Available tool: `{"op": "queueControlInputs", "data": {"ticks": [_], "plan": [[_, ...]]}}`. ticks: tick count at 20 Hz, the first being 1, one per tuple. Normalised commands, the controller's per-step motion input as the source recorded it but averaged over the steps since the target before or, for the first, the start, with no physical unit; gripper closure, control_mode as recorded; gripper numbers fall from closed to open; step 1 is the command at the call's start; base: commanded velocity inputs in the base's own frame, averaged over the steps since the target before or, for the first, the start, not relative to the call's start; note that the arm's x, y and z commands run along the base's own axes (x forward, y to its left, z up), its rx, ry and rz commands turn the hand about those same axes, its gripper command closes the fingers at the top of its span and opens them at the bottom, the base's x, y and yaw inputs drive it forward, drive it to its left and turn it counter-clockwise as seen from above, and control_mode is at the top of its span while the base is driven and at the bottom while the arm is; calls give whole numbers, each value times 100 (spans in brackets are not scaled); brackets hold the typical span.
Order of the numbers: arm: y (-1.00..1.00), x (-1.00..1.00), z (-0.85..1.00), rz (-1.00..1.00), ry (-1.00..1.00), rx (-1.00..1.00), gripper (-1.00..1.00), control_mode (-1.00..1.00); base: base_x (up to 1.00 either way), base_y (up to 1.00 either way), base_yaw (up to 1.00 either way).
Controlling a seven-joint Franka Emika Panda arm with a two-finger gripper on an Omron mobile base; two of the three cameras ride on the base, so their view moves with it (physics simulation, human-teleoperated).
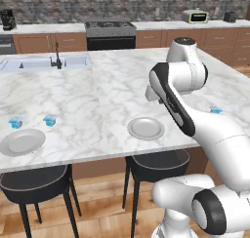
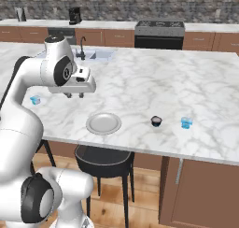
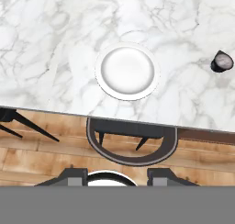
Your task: Place two yogurt containers on each plate.
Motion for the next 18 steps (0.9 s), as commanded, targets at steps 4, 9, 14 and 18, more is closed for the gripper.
{"op": "queueControlInputs", "data": {"ticks": [4,9,14,18], "plan": [[-11,0,-6,3,0,0,-100,-100,0,0,0],[-42,0,-2,11,-7,0,-100,-100,0,0,0],[-77,-4,-15,10,-4,6,-100,-100,0,0,0],[-60,0,-5,4,-3,0,-100,-100,0,0,0]]}}
